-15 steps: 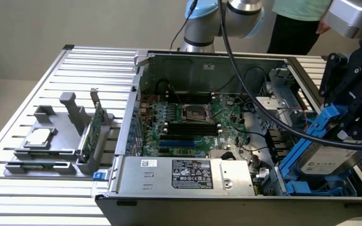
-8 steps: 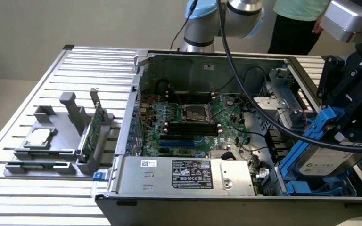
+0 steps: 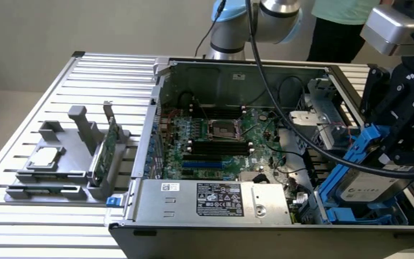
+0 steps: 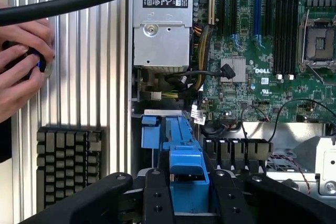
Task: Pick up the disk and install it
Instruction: 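Insert the disk into the insertion slot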
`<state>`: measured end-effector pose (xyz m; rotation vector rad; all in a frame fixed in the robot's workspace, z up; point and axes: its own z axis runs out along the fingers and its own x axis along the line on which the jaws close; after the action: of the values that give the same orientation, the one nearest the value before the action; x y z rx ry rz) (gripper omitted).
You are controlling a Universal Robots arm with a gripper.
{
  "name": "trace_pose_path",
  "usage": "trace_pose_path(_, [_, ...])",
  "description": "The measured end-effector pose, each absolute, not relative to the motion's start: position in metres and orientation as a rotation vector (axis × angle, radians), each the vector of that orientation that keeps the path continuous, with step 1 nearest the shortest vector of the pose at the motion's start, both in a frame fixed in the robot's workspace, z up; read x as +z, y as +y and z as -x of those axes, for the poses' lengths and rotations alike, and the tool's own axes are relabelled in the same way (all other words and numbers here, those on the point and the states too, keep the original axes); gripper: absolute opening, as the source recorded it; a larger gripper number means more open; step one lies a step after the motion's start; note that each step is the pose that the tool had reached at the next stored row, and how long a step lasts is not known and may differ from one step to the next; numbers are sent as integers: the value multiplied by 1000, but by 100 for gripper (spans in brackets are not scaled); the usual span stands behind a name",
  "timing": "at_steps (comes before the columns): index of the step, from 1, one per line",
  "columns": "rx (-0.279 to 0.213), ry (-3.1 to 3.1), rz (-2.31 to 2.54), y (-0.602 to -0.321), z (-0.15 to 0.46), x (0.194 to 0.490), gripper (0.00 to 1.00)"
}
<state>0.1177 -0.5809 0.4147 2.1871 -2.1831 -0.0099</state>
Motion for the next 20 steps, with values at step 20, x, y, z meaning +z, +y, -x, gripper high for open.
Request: trace_pose_path(20, [-19, -2205, -2209, -581, -113, 397, 32])
